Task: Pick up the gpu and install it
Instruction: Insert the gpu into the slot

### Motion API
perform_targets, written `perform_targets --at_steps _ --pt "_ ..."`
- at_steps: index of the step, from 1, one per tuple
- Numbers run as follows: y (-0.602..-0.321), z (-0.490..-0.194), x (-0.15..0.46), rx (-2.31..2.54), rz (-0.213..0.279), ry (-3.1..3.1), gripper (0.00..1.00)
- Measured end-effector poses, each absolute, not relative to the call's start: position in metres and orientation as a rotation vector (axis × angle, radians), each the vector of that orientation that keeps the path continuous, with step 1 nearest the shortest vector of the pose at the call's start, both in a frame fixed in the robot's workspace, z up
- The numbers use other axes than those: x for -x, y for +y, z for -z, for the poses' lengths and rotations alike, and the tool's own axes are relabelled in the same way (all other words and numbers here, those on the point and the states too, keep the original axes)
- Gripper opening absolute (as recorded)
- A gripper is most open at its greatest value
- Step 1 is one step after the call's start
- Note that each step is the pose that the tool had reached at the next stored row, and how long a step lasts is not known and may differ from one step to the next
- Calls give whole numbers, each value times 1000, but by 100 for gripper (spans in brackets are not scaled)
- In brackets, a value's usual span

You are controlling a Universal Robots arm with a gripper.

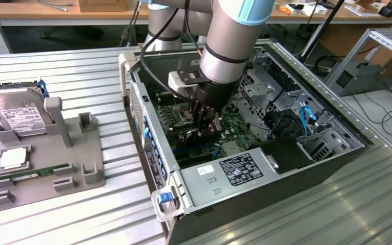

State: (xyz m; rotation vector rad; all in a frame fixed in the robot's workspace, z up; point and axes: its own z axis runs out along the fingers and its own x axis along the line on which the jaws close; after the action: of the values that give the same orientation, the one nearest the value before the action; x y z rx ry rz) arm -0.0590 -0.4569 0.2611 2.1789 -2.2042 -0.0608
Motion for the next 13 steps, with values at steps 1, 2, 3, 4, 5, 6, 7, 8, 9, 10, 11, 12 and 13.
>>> perform_targets --at_steps 1,2,3,4,5,6,7,8,9,10,11,12,13 --pt "-457 -261 59 -2179 61 -2204 27" --pt "-457 -261 59 -2179 61 -2204 27" --pt "-457 -260 59 -2179 61 -2204 27" --pt "-457 -260 59 -2179 61 -2204 27" --pt "-457 -260 59 -2179 61 -2204 27" --pt "-457 -260 59 -2179 61 -2204 27" --pt "-457 -259 58 -2179 62 -2205 27" --pt "-457 -259 58 -2180 63 -2205 27" --pt "-457 -259 58 -2180 63 -2205 27" --pt "-457 -258 58 -2180 64 -2205 27" --pt "-457 -258 58 -2180 64 -2205 27" --pt "-457 -258 58 -2180 64 -2205 27" --pt "-457 -258 58 -2180 64 -2205 27"
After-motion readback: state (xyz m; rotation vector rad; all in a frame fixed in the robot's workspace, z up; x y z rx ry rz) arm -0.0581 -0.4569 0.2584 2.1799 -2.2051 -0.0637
